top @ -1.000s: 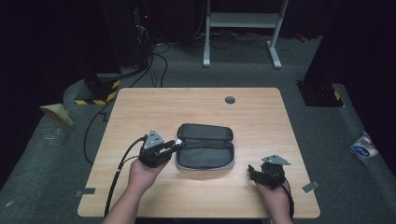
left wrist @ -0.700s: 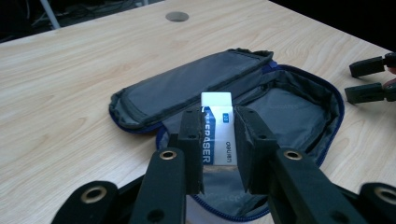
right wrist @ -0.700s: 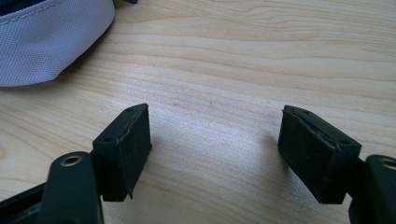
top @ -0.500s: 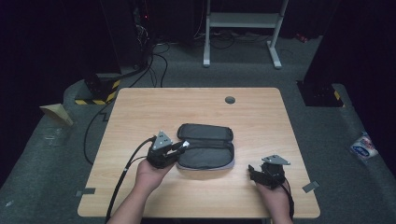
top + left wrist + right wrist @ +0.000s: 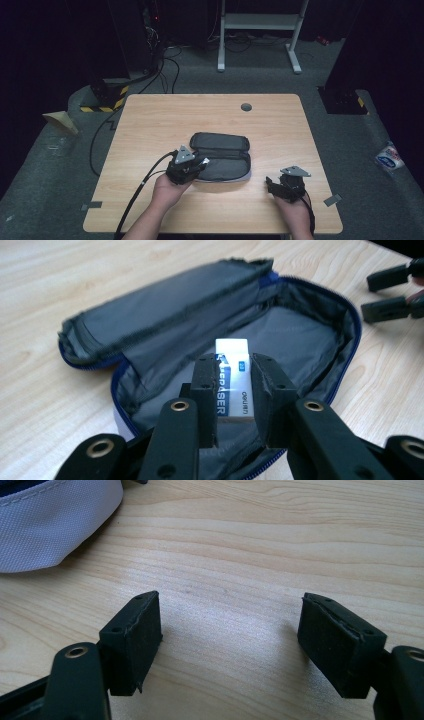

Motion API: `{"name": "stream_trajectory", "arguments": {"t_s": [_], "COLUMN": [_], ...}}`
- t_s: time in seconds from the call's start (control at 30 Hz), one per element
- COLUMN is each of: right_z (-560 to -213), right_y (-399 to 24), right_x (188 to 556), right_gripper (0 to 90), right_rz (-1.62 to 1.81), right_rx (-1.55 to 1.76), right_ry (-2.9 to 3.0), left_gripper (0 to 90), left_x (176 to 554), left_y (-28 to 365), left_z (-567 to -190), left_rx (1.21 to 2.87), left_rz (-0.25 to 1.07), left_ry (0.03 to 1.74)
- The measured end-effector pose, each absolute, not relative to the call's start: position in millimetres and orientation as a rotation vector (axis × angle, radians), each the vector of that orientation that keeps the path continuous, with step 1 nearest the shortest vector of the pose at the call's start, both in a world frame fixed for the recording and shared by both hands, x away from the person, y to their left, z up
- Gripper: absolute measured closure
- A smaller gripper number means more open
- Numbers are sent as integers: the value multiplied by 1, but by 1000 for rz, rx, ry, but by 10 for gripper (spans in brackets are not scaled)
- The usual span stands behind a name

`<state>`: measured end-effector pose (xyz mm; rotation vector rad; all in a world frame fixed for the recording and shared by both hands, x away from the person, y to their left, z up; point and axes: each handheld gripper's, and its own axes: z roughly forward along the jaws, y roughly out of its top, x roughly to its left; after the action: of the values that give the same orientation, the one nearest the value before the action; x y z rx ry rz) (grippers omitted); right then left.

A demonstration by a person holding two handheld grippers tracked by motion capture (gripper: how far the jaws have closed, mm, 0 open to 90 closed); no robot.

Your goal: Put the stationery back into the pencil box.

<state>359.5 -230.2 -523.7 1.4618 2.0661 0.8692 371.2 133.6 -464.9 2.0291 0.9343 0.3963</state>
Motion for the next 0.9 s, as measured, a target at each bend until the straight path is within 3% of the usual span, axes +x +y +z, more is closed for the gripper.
{"name": "stream_trajectory", "arguments": {"t_s": [0.67, 0.9], "right_z": [-524, -524], "right_y": [-230, -230], "right_x": [360, 360], "right_gripper": [254, 255], "right_rz": [869, 869], "right_rx": [1461, 1461], "right_ry": [2066, 2066], "left_gripper": [727, 648], "left_x": [369, 369], "left_y": [126, 130], "left_z": [-482, -477], "left_rx": [2083, 2045], "left_rz": [383, 380], "left_ry": [937, 936]}}
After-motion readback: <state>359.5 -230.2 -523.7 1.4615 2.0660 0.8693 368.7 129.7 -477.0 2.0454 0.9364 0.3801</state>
